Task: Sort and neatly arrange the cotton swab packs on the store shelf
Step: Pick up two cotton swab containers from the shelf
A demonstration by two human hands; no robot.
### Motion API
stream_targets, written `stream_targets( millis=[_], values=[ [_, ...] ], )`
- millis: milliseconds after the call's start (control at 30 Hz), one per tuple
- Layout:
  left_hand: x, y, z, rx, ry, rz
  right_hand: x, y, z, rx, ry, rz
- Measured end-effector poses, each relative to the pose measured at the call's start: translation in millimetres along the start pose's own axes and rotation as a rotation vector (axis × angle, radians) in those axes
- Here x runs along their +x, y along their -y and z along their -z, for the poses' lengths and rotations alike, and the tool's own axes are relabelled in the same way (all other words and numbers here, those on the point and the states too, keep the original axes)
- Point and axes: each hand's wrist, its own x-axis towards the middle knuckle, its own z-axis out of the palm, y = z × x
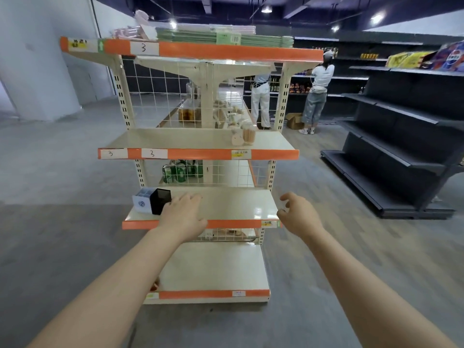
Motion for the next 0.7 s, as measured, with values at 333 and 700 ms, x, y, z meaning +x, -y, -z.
stream_targets(
  millis=[333, 700],
  values=[
    [98.0, -14.9, -22.7, -0.041, -0.04, -0.009, 95.5, -20.7, -12.2, 0.048, -0.027, 0.032],
    [179.8, -24.1, -40.2, -0.054, -0.132, -0.004, 179.7, -32.1, -31.0, 0.056, -0.069, 0.089]
  ],
)
